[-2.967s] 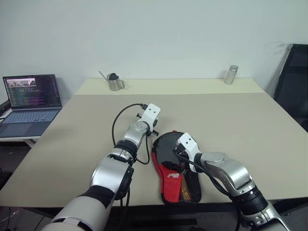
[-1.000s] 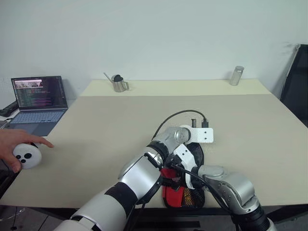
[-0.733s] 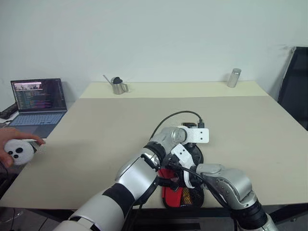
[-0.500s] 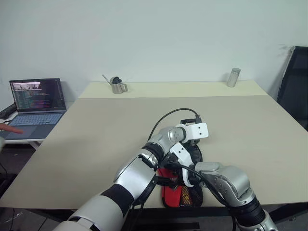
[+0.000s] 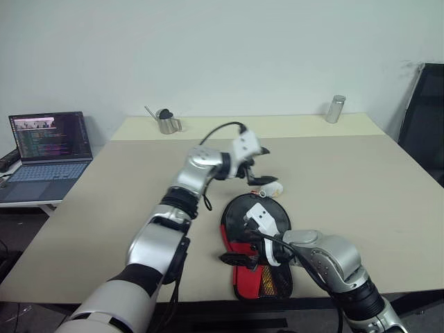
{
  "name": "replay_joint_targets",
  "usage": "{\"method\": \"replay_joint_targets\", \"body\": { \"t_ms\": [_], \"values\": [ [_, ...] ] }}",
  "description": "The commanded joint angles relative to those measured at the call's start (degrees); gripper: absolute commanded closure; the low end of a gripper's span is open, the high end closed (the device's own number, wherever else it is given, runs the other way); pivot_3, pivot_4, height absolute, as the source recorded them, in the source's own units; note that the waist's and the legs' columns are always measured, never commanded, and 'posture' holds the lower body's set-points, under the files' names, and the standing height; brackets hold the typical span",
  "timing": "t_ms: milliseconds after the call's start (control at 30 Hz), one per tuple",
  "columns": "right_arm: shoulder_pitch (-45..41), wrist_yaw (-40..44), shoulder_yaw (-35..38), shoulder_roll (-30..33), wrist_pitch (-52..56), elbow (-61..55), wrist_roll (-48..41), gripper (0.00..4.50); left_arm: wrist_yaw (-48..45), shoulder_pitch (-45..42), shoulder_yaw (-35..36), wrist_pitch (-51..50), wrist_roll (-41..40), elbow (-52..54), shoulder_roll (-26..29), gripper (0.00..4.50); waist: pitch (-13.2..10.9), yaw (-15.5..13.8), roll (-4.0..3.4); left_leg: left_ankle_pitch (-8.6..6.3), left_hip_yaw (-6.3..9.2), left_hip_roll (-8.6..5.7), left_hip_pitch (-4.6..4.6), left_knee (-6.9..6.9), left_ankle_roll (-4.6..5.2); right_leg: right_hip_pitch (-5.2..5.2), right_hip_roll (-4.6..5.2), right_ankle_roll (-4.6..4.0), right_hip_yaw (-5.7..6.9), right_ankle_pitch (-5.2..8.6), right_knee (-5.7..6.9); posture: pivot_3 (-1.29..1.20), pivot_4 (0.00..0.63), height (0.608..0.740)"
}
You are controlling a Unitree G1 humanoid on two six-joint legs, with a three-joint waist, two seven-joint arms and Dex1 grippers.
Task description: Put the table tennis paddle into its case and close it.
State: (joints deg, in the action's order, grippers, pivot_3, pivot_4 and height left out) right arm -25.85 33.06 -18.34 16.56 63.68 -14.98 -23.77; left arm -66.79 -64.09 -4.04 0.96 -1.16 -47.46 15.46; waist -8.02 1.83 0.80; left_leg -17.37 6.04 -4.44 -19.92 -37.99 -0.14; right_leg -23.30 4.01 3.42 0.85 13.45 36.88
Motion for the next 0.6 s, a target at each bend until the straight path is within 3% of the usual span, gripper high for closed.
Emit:
{"method": "replay_joint_targets", "body": {
  "t_ms": [33, 300, 433, 600],
  "values": [
    [0.48, 1.94, 1.06, 3.62, -2.25, 3.21, 0.91, 0.00, -4.16, 5.66, 0.40, -5.66, -2.66, 9.48, 5.40, 0.03, -0.01, -0.01, -0.02, 0.00, 0.01, 0.00, 0.01, 0.00, 0.00, 0.00, -0.01, -0.07, -0.03, -0.04, 0.01, 0.00, 0.150, 0.740],
    [2.29, 5.66, 1.12, 6.75, -9.52, 5.70, 1.48, 0.00, -7.76, 15.43, -0.91, -17.34, -7.02, 24.37, 11.76, 0.03, -0.37, -0.49, 0.27, 0.00, 0.12, -0.01, -0.06, -0.02, -0.01, 0.01, 0.04, -0.32, -0.12, -0.16, -0.03, 0.00, 0.150, 0.740],
    [2.76, 10.86, 1.73, 12.37, -12.31, 2.50, 0.64, 0.00, -2.32, 19.61, -1.51, -20.39, -6.95, 29.68, 9.69, 0.03, -0.44, -0.70, 0.26, 0.00, 0.12, -0.04, -0.06, -0.01, -0.01, 0.02, 0.08, -0.35, -0.12, -0.15, -0.06, 0.00, 0.150, 0.740],
    [1.78, 15.46, 8.58, 18.64, -11.36, -3.76, -4.67, 0.00, 0.73, 24.86, -3.86, -23.77, -8.03, 35.51, 6.50, 0.03, -0.97, -1.30, 0.35, 0.00, 0.13, 0.01, -0.25, -0.03, -0.02, -0.12, 0.11, -0.36, -0.11, -0.15, -0.08, 0.00, 0.150, 0.740]
  ]
}}
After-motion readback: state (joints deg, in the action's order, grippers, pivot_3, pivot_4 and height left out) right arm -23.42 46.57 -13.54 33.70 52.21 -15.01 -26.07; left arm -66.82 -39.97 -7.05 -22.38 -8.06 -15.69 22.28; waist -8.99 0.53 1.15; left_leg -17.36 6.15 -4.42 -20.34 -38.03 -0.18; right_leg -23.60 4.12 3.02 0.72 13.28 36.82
